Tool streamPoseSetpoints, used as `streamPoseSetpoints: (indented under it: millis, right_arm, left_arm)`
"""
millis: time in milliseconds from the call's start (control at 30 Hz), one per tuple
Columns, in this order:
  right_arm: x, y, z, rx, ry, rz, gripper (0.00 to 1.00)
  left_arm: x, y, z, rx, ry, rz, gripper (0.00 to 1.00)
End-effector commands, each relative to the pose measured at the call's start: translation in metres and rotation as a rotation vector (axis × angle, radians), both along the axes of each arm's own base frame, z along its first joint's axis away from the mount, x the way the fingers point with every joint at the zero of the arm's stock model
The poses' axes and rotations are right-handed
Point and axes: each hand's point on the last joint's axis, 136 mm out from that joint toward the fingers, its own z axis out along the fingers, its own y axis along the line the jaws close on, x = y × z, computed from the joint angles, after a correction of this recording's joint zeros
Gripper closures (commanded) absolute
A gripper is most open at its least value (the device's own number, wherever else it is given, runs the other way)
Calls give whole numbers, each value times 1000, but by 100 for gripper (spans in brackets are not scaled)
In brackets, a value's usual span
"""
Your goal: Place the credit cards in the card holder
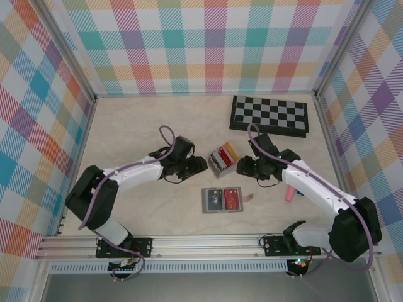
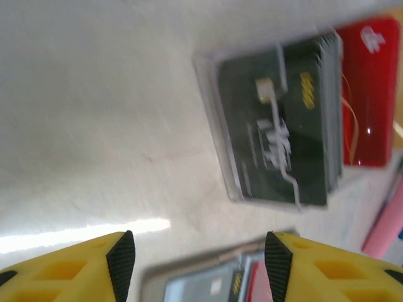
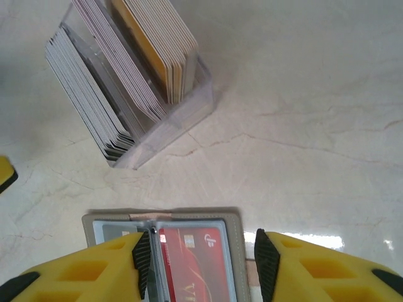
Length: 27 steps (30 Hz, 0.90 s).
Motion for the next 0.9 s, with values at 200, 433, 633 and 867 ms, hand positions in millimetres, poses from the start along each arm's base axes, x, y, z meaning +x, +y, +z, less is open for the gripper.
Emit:
streamPoseSetpoints:
  millis: [200, 433, 633, 867]
  right_arm:
    - [17, 4, 1, -82, 1, 83, 50]
    - [24, 7, 0, -98, -1, 100, 50]
    - [28, 10, -1, -100, -1, 106, 50]
    - [40, 7, 0, -163, -12, 118, 50]
  left_arm:
    - [36, -38, -1, -87, 61, 29, 40]
    - [43, -44, -14, -75, 91, 47, 46]
    - [45, -47, -22, -71, 97, 37, 48]
    - [38, -37, -41, 9, 125, 10, 63]
